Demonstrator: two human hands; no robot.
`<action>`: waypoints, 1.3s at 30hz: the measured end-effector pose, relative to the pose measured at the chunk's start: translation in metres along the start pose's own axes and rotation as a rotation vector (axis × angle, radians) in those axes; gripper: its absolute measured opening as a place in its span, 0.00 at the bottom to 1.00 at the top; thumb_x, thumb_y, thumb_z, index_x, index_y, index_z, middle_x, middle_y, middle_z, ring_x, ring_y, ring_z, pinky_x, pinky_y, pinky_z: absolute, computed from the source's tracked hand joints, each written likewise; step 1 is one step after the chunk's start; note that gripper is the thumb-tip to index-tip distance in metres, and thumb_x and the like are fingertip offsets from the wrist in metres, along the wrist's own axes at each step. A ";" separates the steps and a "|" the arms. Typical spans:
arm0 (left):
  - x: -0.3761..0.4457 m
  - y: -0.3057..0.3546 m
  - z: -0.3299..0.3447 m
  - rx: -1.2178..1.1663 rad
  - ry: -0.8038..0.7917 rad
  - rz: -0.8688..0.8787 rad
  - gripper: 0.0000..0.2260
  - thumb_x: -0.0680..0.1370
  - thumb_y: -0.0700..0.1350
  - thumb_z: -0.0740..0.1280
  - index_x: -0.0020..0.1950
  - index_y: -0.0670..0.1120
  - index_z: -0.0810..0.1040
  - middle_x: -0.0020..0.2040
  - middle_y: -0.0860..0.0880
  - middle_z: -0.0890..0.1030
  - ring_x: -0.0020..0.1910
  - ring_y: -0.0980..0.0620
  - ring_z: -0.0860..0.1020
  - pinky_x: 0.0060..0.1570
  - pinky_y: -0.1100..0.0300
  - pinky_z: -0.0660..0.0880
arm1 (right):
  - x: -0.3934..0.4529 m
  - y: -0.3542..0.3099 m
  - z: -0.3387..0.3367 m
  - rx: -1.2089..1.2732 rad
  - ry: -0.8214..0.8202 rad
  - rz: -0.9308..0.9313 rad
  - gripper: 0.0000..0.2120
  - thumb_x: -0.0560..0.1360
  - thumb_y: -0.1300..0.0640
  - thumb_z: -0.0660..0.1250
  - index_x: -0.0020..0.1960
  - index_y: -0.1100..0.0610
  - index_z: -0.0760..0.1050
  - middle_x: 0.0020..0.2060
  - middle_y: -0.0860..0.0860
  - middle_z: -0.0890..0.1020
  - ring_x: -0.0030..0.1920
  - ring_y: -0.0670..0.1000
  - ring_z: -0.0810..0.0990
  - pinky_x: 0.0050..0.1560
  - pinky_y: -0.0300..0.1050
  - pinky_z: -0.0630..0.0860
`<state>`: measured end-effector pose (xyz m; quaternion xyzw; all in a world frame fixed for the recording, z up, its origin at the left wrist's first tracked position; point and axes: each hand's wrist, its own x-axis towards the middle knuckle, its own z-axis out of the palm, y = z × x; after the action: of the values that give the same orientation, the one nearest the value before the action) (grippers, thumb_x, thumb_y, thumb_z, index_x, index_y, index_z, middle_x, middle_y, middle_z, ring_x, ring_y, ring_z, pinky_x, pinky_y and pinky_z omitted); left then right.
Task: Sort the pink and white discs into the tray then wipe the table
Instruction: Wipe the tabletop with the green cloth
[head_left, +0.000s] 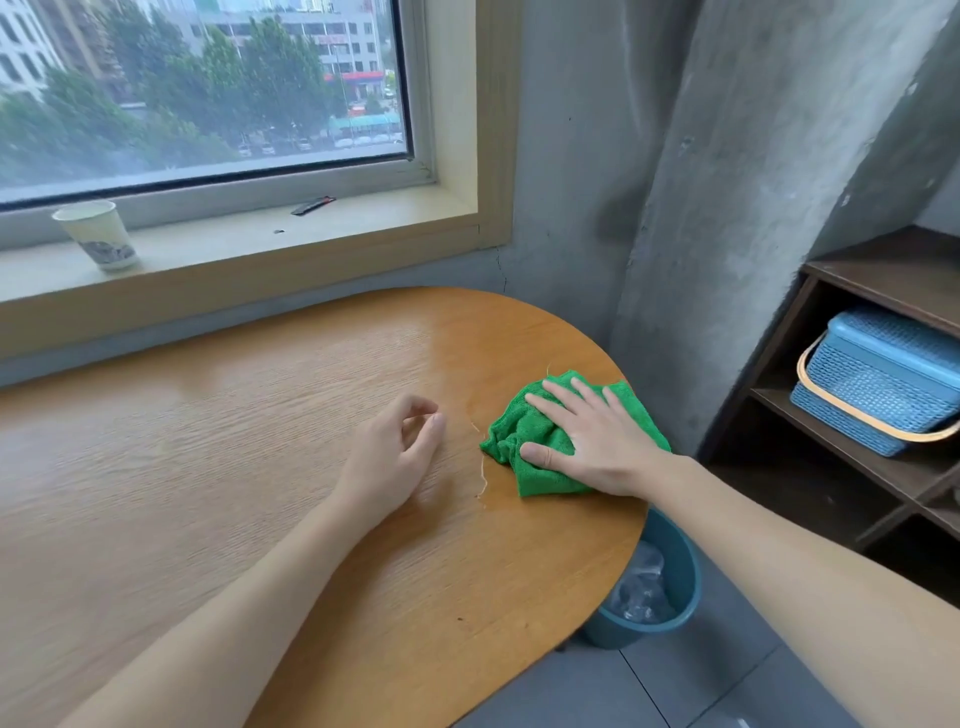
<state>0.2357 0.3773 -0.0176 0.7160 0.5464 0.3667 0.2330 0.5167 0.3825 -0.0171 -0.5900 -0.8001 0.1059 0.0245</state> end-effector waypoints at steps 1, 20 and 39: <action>-0.001 -0.001 -0.001 0.000 0.000 -0.001 0.06 0.83 0.51 0.66 0.56 0.51 0.80 0.50 0.59 0.82 0.51 0.68 0.77 0.45 0.74 0.68 | -0.002 -0.002 0.001 0.002 0.001 -0.009 0.49 0.66 0.16 0.36 0.82 0.40 0.46 0.82 0.45 0.47 0.81 0.52 0.41 0.79 0.62 0.40; -0.004 -0.004 -0.006 -0.112 0.060 -0.054 0.07 0.84 0.52 0.65 0.56 0.50 0.80 0.50 0.58 0.83 0.53 0.66 0.79 0.45 0.78 0.68 | -0.015 -0.077 0.016 -0.025 -0.023 0.148 0.54 0.60 0.12 0.43 0.80 0.35 0.41 0.82 0.53 0.43 0.80 0.63 0.37 0.74 0.73 0.36; -0.001 -0.005 -0.002 -0.040 0.068 -0.068 0.08 0.85 0.52 0.64 0.54 0.50 0.79 0.46 0.59 0.83 0.47 0.73 0.78 0.45 0.78 0.68 | 0.068 -0.084 0.010 0.073 0.123 0.237 0.42 0.78 0.27 0.48 0.82 0.53 0.52 0.81 0.54 0.53 0.81 0.56 0.47 0.80 0.58 0.46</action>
<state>0.2307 0.3780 -0.0205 0.6793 0.5705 0.3936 0.2409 0.4157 0.4224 -0.0159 -0.6844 -0.7174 0.1009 0.0824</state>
